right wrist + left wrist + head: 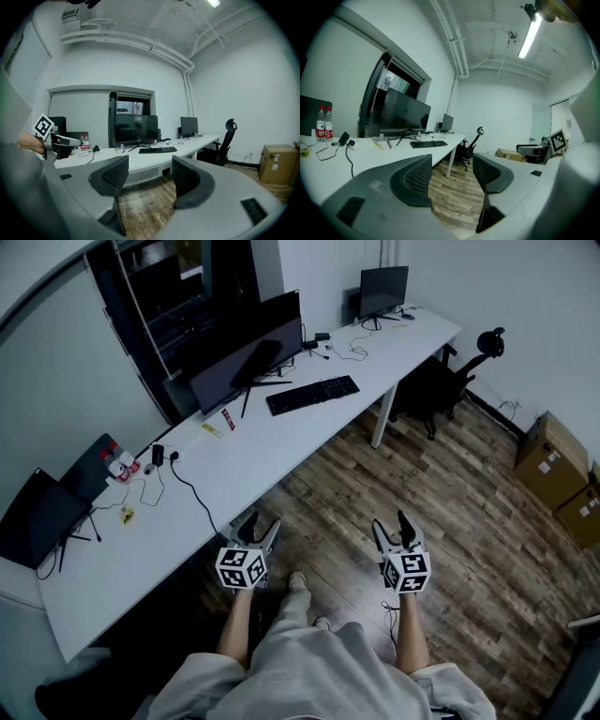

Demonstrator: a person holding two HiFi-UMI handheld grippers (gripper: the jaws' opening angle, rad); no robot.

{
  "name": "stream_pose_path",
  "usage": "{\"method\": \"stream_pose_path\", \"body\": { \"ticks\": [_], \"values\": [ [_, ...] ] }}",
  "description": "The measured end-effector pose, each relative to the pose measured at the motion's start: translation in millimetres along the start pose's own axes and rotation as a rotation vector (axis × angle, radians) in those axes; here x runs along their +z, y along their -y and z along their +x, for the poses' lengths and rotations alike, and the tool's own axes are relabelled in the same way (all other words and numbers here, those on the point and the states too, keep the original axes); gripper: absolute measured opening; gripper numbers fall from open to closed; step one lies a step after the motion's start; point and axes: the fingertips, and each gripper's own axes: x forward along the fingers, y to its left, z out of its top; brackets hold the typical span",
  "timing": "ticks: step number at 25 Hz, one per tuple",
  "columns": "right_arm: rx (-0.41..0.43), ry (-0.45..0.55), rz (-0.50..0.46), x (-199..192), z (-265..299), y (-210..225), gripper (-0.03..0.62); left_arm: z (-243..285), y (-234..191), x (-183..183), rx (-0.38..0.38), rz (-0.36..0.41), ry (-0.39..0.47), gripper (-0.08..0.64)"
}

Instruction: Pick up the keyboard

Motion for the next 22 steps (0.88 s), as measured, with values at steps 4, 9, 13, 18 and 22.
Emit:
{"method": "stream_pose_path", "body": {
  "ticks": [4, 9, 13, 18, 22],
  "values": [
    [0.004, -0.011, -0.005, -0.3, 10.9, 6.3, 0.27, 13.3, -5.5, -3.9, 0.007, -0.017, -0.001, 0.267],
    [-0.003, -0.016, -0.01, 1.2, 34.5, 18.3, 0.268, 40.6, -16.2, -6.7, 0.0, -0.035, -0.002, 0.264],
    [-0.007, -0.033, -0.019, 1.4, 59.4, 27.6, 0.267, 70.5, -29.2, -6.8, -0.007, -0.053, -0.002, 0.262],
    [-0.023, -0.045, -0.032, 11.0, 100.3, 43.7, 0.267, 117.7, -49.5, 3.3, -0.027, -0.068, 0.0, 0.262],
    [-0.042, -0.05, -0.033, 22.7, 139.6, 57.2, 0.267, 160.9, -72.1, 16.3, -0.047, -0.073, -0.006, 0.261]
  ]
}}
